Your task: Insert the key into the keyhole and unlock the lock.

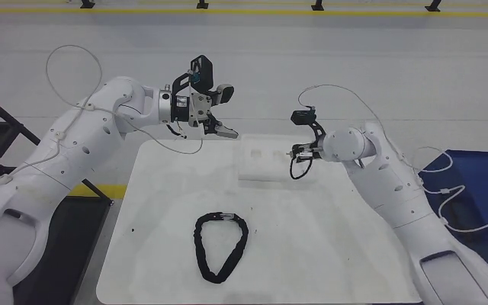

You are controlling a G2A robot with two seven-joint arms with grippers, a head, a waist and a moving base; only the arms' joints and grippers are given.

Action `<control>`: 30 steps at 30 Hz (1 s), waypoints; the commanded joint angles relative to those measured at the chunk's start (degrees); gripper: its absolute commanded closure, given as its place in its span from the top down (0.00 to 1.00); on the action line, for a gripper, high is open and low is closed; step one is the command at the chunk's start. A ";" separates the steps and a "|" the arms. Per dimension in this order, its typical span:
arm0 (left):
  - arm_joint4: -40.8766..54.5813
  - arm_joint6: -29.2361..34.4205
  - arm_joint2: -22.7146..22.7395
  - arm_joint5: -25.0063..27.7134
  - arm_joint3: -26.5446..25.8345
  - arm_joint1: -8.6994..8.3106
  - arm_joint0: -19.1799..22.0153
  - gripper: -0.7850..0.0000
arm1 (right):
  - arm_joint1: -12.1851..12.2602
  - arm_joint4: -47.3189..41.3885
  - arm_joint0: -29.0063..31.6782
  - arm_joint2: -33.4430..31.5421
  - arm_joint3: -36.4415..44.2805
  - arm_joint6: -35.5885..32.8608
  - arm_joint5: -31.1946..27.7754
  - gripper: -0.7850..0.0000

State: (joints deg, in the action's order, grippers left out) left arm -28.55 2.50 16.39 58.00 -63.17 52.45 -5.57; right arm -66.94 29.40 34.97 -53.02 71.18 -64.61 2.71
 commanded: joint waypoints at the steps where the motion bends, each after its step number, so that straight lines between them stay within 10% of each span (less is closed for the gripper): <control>1: 0.00 0.01 0.00 0.00 0.00 0.00 0.00 1.00 | 1.45 0.22 4.21 -4.08 7.24 -0.88 0.08 0.00; 14: 0.00 0.01 0.00 0.00 0.00 0.00 0.00 1.00 | 5.29 -12.93 23.91 -23.83 28.40 7.89 -7.59 0.00; 30: 0.00 0.01 0.00 0.00 0.00 0.00 0.00 1.00 | 6.94 -30.16 31.33 -33.84 27.96 5.57 -24.11 0.00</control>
State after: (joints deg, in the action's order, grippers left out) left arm -28.55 2.50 16.39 58.00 -63.17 52.45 -5.57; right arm -60.00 -0.85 66.34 -86.88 99.14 -59.03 -21.48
